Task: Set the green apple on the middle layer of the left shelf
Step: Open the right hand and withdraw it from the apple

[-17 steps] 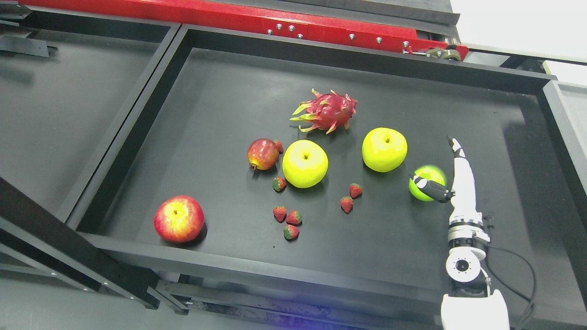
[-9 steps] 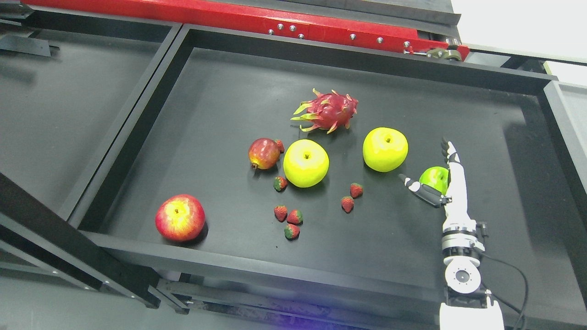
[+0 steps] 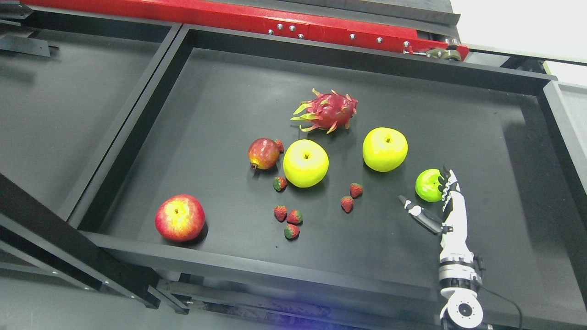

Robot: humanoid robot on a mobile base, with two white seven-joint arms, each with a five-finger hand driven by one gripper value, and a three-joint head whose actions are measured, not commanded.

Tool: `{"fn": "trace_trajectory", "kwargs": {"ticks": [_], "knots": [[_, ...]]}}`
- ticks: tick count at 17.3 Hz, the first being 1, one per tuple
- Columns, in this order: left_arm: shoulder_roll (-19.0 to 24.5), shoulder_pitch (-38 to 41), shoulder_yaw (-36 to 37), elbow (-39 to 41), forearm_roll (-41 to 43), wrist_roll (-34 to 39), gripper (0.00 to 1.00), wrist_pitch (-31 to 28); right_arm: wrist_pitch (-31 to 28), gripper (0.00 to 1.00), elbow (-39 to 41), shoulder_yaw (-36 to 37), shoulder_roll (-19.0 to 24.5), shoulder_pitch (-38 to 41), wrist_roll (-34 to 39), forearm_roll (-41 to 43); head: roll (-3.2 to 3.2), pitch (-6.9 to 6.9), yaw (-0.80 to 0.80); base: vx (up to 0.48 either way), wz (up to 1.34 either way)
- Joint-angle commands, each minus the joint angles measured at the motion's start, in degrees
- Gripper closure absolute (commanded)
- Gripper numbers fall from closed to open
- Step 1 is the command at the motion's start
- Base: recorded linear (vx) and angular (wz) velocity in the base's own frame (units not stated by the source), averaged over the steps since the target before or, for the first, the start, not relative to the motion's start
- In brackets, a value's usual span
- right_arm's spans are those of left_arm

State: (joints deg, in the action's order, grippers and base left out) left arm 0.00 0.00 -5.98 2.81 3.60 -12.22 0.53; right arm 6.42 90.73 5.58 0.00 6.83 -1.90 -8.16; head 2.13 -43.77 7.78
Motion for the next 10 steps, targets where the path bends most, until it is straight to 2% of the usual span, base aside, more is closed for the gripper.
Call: {"fn": "trace_trajectory", "kwargs": {"ticks": [1,10], "knots": [[1.0,0.5,0.0,0.0,0.0,-0.1,0.0,0.0,0.5,0.0,3.3,-4.0,-1.0,1.0,0.9,3.1,0.0,0.0,0.0,0.0,0.0],[1.0,0.5,0.0,0.0,0.0,0.0,0.0,0.0,0.5,0.0,3.3,-4.6,-1.0,1.2,0.9,3.0,0.0,0.0,0.0,0.0,0.0]]}}
